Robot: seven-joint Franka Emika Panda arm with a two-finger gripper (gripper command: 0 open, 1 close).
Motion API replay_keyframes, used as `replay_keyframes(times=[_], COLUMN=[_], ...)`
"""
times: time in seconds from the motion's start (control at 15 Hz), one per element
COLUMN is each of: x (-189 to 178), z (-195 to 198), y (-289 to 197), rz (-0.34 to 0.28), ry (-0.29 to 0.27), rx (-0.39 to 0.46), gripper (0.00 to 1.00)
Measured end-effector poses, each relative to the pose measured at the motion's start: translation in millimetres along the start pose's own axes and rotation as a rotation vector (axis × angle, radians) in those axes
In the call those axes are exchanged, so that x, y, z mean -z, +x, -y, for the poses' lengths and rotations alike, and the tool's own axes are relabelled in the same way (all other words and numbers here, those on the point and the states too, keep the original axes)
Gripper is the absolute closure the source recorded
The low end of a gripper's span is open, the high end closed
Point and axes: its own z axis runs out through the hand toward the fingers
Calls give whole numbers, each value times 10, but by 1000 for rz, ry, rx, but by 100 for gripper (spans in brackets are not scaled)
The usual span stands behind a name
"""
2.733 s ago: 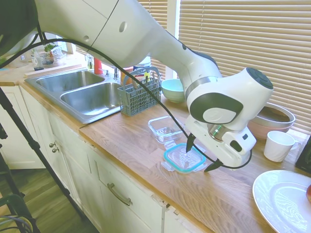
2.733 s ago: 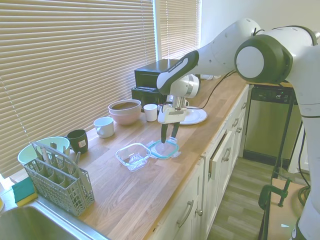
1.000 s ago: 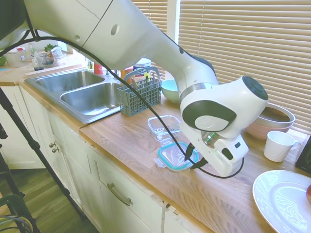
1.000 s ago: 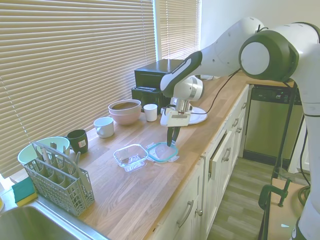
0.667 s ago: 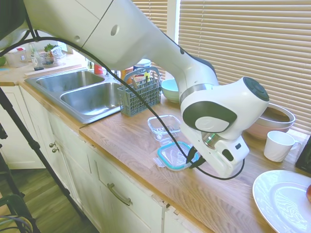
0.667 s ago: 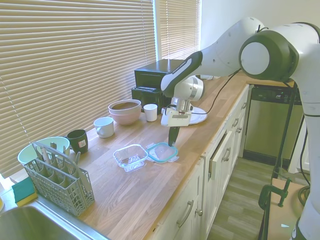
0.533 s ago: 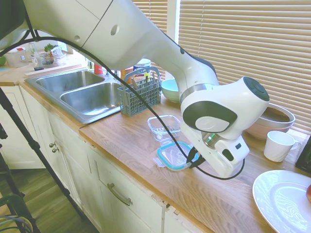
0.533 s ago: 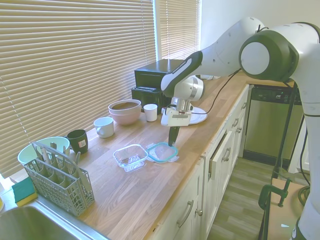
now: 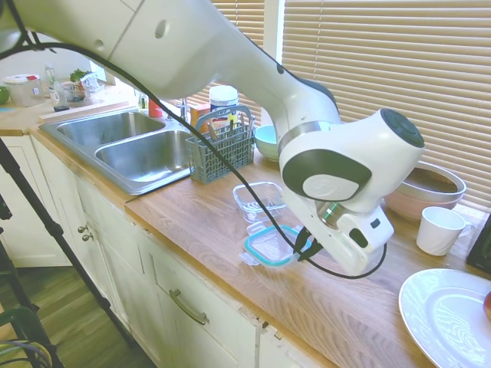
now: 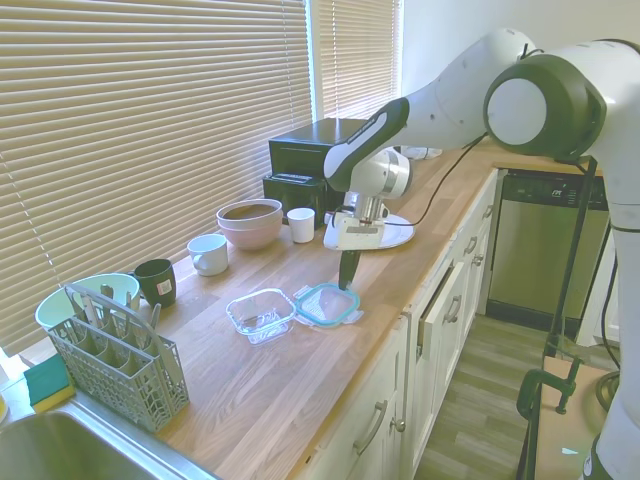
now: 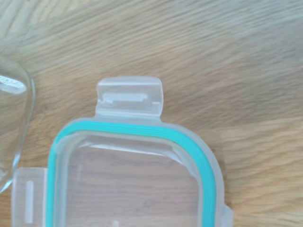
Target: Cover the lid of the food container
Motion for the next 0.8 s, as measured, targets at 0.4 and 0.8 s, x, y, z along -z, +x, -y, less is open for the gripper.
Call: replay_keyframes(times=[0.4, 0.8], x=[474, 661], z=[160, 492], y=[-412, -738], rz=[-56, -80], ry=[16, 18], rx=[20, 1], gripper=[100, 100])
